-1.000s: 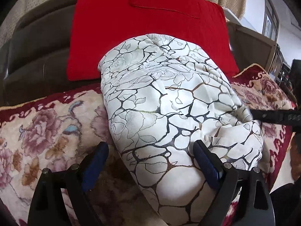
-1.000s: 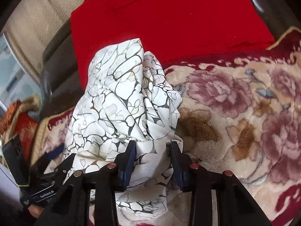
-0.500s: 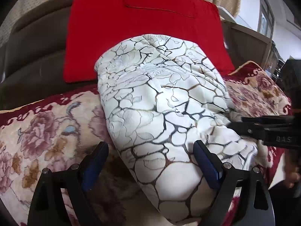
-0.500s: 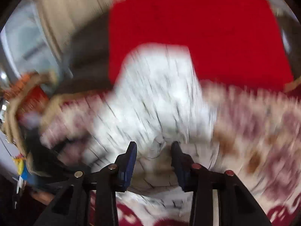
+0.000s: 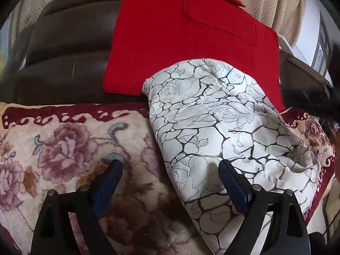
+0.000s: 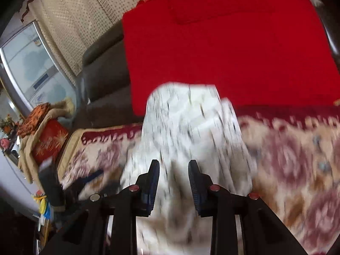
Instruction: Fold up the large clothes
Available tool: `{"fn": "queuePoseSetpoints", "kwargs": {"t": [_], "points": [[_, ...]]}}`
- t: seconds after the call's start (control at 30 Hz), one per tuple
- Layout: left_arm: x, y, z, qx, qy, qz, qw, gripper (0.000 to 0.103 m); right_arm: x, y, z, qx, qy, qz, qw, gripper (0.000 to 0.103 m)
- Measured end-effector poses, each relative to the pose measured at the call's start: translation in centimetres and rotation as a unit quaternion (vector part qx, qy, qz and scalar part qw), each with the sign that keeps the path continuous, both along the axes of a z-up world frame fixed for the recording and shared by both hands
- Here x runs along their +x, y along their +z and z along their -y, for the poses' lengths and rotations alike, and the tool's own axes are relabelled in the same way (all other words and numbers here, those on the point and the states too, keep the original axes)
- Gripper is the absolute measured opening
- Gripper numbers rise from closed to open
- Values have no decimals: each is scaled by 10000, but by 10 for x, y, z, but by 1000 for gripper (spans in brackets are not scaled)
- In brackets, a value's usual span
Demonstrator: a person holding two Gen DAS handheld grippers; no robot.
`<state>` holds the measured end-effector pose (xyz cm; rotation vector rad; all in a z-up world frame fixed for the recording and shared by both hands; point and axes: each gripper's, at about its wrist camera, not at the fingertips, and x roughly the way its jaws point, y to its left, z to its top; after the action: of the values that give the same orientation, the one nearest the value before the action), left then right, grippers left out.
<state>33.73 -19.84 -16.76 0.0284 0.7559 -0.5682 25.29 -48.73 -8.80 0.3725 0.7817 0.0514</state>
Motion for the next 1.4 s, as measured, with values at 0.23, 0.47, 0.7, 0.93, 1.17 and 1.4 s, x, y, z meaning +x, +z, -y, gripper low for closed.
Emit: {"fn": "queuePoseSetpoints", "kwargs": {"t": [0.23,0.47,0.7,0.93,1.17,1.4], "points": [[13,-10,4,67,115,-155,9998,92,105,-37,-10,-283,-234,-871,9955,32],[15,-15,13,-81,-105,-414,9991,92,126,-122,54,868,-1217,-1537,9767,0],[3,-10,7,-22,-293,-258,9992,92,107,-116,54,1111,-1155,-1053,9814,1],[-9,-10,10,179,-377,-72,9991,92,56,-73,39,1065,-827,-274,9905,9],[-27,-5,17,472,-631,73,9969,92,-2,-54,-1,338,-191,-341,9987,9],[-16,-5,8,211,-600,-160,9978,92,-20,-86,12,625,-371,-481,9962,7]]}}
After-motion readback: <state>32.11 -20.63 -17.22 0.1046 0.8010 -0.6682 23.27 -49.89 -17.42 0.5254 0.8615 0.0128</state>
